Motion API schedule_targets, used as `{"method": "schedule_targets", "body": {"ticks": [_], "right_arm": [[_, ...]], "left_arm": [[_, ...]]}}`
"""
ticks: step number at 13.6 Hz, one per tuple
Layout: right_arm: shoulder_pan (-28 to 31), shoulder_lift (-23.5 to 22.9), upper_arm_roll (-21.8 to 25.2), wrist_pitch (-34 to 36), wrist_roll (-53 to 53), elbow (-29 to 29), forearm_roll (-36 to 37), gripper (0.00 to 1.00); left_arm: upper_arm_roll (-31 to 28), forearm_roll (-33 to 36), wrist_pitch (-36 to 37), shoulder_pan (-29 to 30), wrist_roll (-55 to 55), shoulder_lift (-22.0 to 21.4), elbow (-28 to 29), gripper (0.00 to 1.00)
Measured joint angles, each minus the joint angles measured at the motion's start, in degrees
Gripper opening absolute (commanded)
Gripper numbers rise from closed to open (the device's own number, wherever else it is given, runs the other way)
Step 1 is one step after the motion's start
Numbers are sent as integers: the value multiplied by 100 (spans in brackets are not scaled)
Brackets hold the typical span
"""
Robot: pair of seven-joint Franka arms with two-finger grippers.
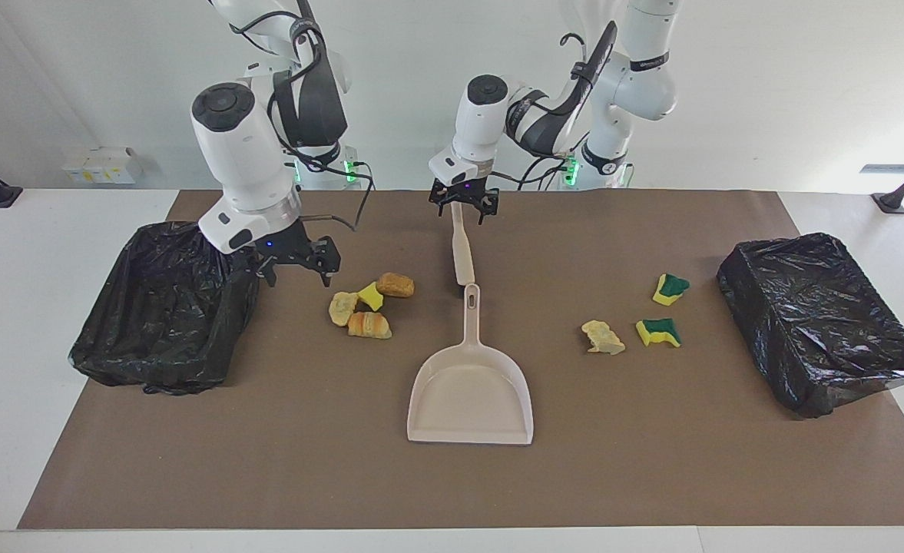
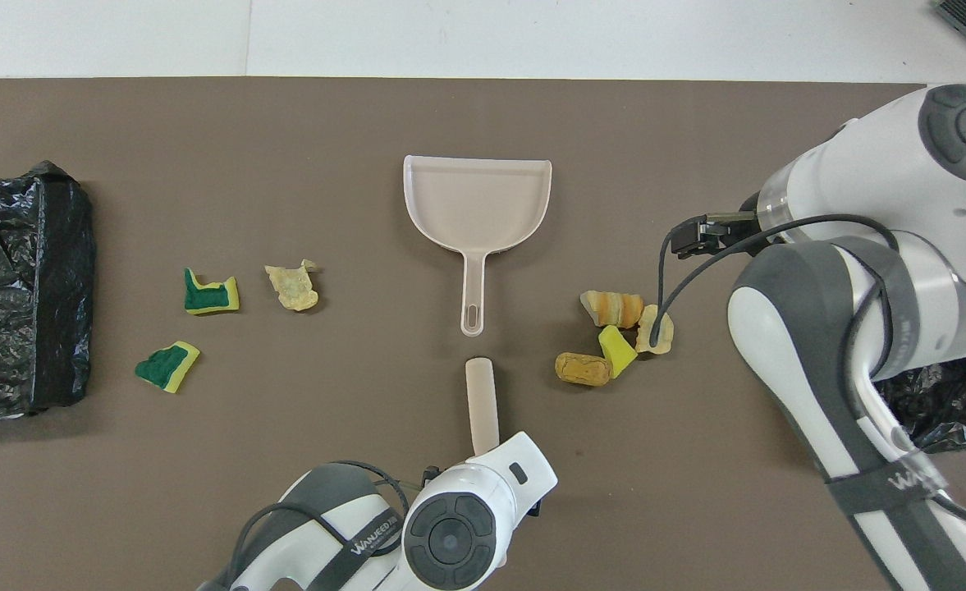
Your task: Sweep and dump trash in bin
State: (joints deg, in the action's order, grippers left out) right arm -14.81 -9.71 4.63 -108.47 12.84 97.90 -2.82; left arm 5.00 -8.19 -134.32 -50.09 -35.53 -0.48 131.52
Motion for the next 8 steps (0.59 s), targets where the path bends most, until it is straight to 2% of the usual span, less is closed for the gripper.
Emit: {"method": "schedule_targets", "body": {"ticks": [1, 2, 6, 8], "right_arm": [[-67, -115, -5, -3, 133, -63, -241, 100], [-165, -233, -14, 3, 293, -157, -415, 100], [-861, -892, -46, 5, 1473, -849, -498, 100], [-1032, -1236, -103, 0, 1658, -1230, -558, 100]], "left_arm": [[-3, 0, -7, -40, -69, -3, 36, 59], [-1, 0, -17, -68, -208, -7, 50, 54], [3, 3, -20, -137, -481, -31, 71, 54], [2, 3, -20, -182, -581, -33, 99, 54]]}}
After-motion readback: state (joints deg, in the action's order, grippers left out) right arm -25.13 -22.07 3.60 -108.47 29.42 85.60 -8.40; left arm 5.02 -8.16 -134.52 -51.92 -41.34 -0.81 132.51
